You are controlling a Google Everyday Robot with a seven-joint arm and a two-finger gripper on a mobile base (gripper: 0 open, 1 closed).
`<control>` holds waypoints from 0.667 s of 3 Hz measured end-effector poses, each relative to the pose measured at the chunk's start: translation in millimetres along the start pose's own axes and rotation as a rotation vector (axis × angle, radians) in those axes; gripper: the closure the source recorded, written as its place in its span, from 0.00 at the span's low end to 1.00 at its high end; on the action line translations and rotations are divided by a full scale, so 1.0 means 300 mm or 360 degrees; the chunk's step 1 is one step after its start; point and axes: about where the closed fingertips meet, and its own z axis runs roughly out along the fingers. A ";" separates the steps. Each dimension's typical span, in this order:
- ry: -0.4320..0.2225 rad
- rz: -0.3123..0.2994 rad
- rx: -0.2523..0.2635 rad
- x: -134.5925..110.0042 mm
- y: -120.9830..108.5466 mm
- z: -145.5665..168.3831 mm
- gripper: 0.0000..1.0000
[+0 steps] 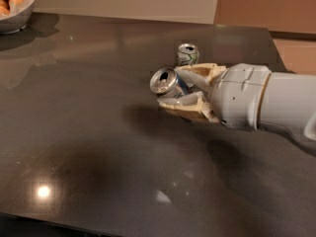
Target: Place redbull can upright
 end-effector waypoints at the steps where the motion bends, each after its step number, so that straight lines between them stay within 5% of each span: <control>1: -0.0026 0.0058 0.0058 -0.013 -0.028 0.000 1.00; 2: -0.0048 0.0110 0.0045 -0.010 -0.025 0.001 1.00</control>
Offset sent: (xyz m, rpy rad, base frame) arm 0.0087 -0.0071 0.0059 0.1493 0.0774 -0.0434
